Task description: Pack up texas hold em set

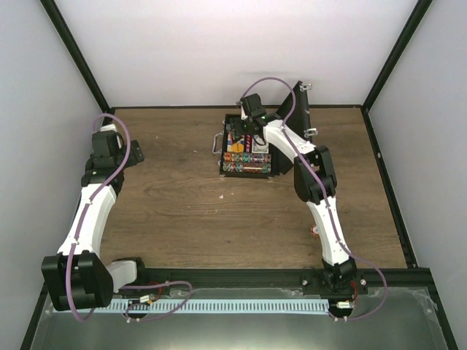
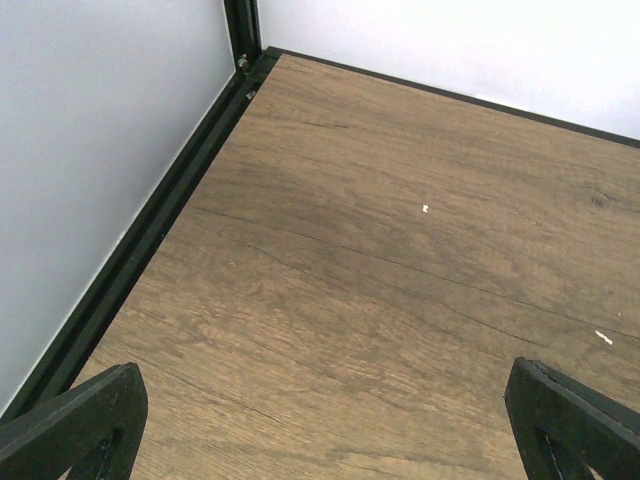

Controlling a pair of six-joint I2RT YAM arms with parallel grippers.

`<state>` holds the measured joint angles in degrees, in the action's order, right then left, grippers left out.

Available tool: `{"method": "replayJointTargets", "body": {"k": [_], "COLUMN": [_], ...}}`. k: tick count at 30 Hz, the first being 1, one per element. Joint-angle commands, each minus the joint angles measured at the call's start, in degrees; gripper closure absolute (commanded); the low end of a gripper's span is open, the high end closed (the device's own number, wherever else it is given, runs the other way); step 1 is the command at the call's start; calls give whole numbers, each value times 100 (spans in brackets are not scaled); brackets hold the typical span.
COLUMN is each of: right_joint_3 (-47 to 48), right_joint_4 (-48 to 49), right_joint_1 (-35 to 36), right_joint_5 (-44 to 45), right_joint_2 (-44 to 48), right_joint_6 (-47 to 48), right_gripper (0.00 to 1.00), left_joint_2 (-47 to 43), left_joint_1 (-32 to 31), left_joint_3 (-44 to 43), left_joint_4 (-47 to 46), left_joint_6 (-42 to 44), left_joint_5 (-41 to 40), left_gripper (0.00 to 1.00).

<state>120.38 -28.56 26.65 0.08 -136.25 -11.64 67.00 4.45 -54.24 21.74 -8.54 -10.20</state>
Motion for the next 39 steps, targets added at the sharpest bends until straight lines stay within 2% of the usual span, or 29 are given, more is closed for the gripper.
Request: {"method": "replayJointTargets", "body": {"k": [1,29,39], "right_joint_3": [400,729,707], "right_joint_4": [198,165,-33], "right_joint_1": [-101,-480,-488], "right_joint_5": [60,-101,525], "right_joint_2": [-73,-648,-632], "right_joint_6": [-44,-9,117], "right_gripper": [48,49,49], "left_joint_2": [-30,17,34], "left_joint_1": [-31,-31,-32], "left_joint_3": [45,37,37], "left_joint_4": [-73,-73,-69], "left_joint_6": [10,16,20], "left_joint_5": [13,18,-3], "left_gripper": [0,0,0]}}
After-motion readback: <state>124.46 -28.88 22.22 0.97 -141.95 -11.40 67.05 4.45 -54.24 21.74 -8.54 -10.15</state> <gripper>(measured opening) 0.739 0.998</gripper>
